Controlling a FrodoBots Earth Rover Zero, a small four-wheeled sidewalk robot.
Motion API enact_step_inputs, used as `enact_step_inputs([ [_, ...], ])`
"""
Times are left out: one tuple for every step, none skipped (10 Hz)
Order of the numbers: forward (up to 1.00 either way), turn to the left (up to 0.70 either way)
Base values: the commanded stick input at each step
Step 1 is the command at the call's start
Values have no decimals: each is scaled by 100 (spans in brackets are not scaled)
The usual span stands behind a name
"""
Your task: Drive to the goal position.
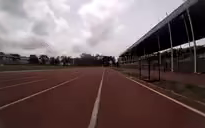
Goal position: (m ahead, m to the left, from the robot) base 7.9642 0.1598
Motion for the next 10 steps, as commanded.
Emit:
enact_step_inputs([
  [70,-7],
  [70,-6],
  [70,-5],
  [70,-4],
  [70,-3],
  [70,-2],
  [70,-1],
  [70,0],
  [70,-2],
  [70,-4],
])
